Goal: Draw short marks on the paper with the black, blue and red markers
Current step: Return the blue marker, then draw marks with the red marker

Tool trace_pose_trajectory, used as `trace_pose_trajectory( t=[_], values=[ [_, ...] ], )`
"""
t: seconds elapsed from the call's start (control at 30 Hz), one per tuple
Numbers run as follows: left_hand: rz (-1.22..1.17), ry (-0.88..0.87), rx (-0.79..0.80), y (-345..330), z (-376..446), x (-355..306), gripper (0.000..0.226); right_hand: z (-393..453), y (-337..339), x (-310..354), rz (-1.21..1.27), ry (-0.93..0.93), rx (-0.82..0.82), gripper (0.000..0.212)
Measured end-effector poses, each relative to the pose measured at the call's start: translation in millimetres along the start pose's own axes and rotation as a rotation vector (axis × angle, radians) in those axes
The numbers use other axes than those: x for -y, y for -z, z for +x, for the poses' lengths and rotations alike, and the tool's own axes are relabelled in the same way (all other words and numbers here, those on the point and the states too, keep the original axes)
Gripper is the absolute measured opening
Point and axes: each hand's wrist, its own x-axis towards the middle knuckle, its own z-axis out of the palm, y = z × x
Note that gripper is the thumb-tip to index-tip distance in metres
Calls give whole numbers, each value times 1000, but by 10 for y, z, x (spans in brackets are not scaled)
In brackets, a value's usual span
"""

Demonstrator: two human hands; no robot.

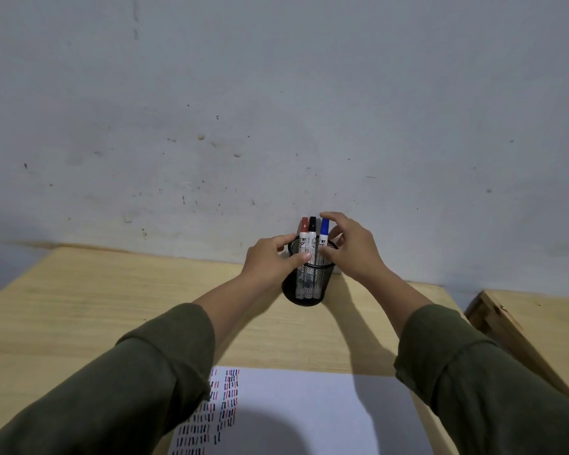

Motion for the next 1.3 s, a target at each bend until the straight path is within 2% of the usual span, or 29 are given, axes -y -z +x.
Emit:
trace_pose_trajectory(
  t=[0.17, 0.53, 0.77, 0.97, 1.17, 1.3],
  values=[
    [-46, 11, 8, -11, 4, 18, 59, 23, -13, -20, -26, 30, -22, 58],
    [-37, 10, 17, -3, 36, 23, 61, 130, -70, 62, -96, 56, 86, 46],
    [-56, -9, 1, -8, 10, 45, 61, -41, -81, 129, 129, 85, 20, 28],
    [-74, -14, -43, 47, -90, -11, 57, -111, -46, 205, 274, -13, -8, 39],
    [-135, -168, -202, 260, -199, -346, 34, -141, 296, 519, 552, 16, -176, 48],
    [-265, -287, -180, 367, -341, -640, 32, -276, 530, 775, 628, 58, -147, 44]
  ],
)
